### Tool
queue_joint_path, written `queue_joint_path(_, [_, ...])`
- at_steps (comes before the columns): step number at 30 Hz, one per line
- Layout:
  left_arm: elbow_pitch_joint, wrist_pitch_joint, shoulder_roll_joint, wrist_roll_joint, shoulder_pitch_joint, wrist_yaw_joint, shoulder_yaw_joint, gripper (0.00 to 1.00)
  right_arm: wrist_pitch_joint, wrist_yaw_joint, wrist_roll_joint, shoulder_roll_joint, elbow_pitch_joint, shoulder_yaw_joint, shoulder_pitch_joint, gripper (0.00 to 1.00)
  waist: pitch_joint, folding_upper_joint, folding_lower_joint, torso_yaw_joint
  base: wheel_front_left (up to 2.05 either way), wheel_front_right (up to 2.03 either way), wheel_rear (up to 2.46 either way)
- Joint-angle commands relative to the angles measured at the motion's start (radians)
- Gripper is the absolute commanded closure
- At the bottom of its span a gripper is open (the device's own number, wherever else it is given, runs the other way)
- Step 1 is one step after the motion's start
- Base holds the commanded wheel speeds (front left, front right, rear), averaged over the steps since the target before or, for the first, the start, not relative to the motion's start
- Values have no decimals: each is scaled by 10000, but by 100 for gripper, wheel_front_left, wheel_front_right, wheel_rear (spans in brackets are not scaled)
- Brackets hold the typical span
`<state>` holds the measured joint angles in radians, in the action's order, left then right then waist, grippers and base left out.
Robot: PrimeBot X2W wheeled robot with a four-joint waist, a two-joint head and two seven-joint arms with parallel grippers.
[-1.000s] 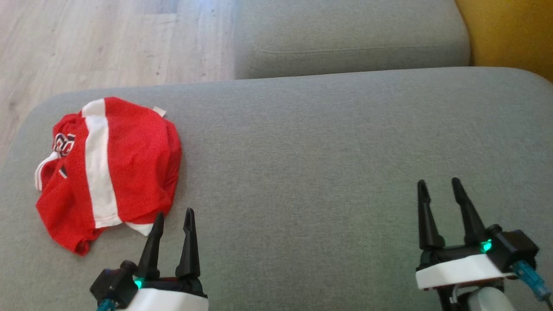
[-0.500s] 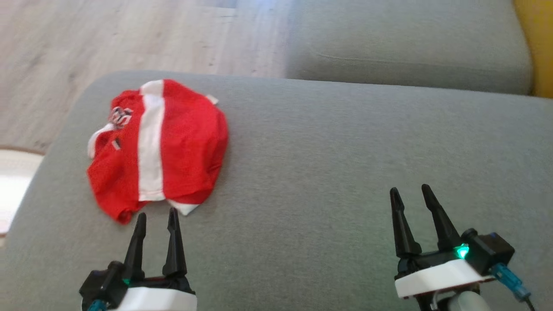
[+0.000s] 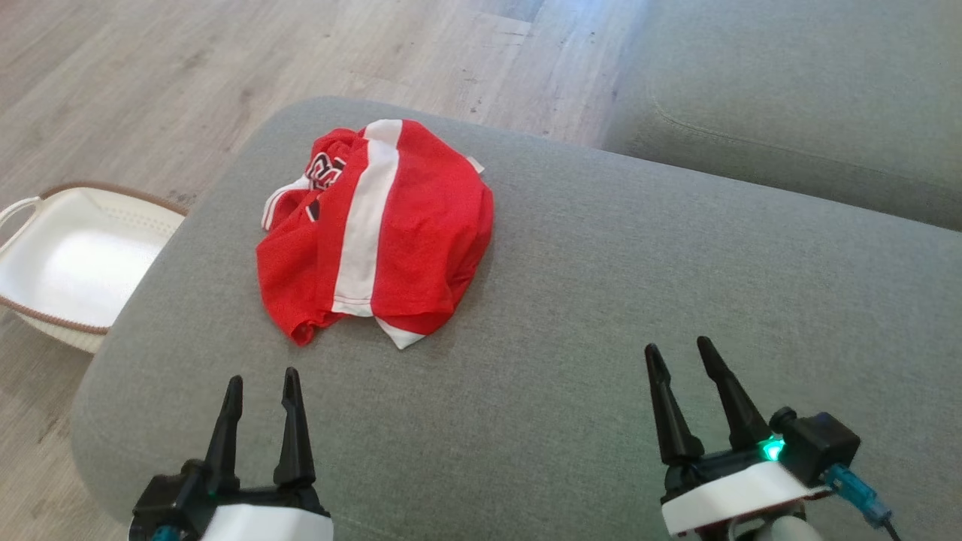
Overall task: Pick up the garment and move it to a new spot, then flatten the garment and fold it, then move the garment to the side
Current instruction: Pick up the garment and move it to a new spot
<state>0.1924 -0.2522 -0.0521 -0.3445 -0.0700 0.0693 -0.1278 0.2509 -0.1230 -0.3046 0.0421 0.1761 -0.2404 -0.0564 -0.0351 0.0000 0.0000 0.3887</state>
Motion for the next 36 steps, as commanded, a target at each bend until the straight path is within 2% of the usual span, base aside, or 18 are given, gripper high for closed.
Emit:
queue_joint_path(1, [-275,-95,18,89,285,-51,343,0,109,-77,-122,81,-246,-286,301,0,-23,0,0,151,0,0,0])
queue_joint_path(9, [-341,-95,18,95,298,-190,566,0,109,-77,-259,81,-185,-544,480,0,195,0,0,150,0,0,0])
queue_joint_path(16, [-221,-95,-166,347,1075,-137,1060,0,109,-77,149,81,-282,-369,978,0,1059,0,0,-310,0,0,0])
queue_joint_path(19, [67,84,-635,497,2048,-43,1101,0,109,-77,395,81,-414,-190,1328,0,1691,0,0,-628,0,0,0])
queue_joint_path(24, [752,1214,-1773,575,4245,130,1293,0,109,-77,613,81,-630,184,1873,0,2601,0,0,-1273,0,0,0])
queue_joint_path(30, [2453,3234,-3043,277,6812,520,787,0,109,-77,812,81,-843,306,2217,0,3332,0,0,-1893,0,0,0])
queue_joint_path(31, [2453,3234,-3043,277,6812,520,787,0,109,-77,812,81,-843,306,2217,0,3332,0,0,-1893,0,0,0])
queue_joint_path(36, [4079,4286,-3855,-68,8478,601,217,0,109,-77,978,81,-1030,296,2471,0,3800,0,0,-2329,0,0,0])
